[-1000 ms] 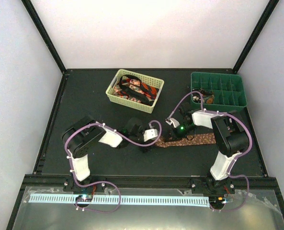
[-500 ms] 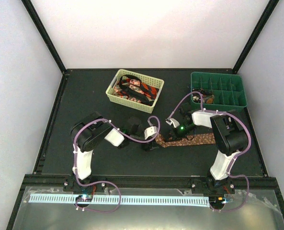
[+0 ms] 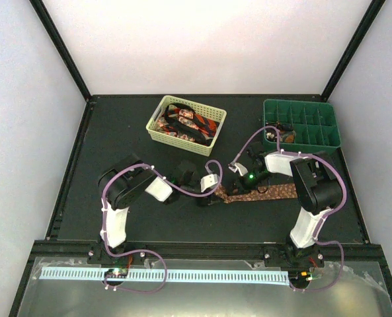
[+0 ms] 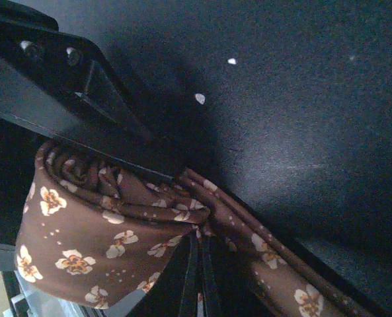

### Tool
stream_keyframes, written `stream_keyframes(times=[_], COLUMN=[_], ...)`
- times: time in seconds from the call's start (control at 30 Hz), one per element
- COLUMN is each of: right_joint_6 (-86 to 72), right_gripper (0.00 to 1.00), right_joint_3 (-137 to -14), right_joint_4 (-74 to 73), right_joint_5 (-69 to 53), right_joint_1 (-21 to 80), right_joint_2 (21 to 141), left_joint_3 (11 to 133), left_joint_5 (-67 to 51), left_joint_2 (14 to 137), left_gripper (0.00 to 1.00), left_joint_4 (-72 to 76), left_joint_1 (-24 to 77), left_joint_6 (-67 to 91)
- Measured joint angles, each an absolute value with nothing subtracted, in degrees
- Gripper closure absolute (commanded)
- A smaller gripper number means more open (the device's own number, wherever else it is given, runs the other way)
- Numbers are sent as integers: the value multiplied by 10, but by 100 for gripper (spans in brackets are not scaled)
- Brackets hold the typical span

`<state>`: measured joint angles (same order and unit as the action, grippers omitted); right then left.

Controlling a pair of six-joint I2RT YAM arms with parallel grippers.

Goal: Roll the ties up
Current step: Roll the tie at the center of the board.

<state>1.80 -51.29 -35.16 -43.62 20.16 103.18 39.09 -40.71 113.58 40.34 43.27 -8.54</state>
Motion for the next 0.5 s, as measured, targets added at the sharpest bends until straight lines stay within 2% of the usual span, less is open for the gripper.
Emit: stream_keyframes(times=[0.1,0.27,0.3,0.4,0.5], right_joint_6=[23,27,27,28,30], right_gripper=[98,96,91,62,49], right_joint_3=[-513,-514,-515,-521,-528], right_joint_4=[-352,-355,-357,-365,-375], right_joint_5=[-436,-436,-436,-435,-440], right_joint_1=[202,202,202,201,190], right_joint_2=[1032,1032,1032,1031,1020], left_joint_3=[395,409,409,407,402], left_joint_5=[-406,-393,-390,-381,-376], left_joint_2=[1135,1128,1125,1119,1115], left_gripper=[54,68,69,71,72], left_joint_4=[394,354,347,335,333], left_joint_1=[434,436,437,440,441], left_joint_6=[-98,-129,-133,-145,-147])
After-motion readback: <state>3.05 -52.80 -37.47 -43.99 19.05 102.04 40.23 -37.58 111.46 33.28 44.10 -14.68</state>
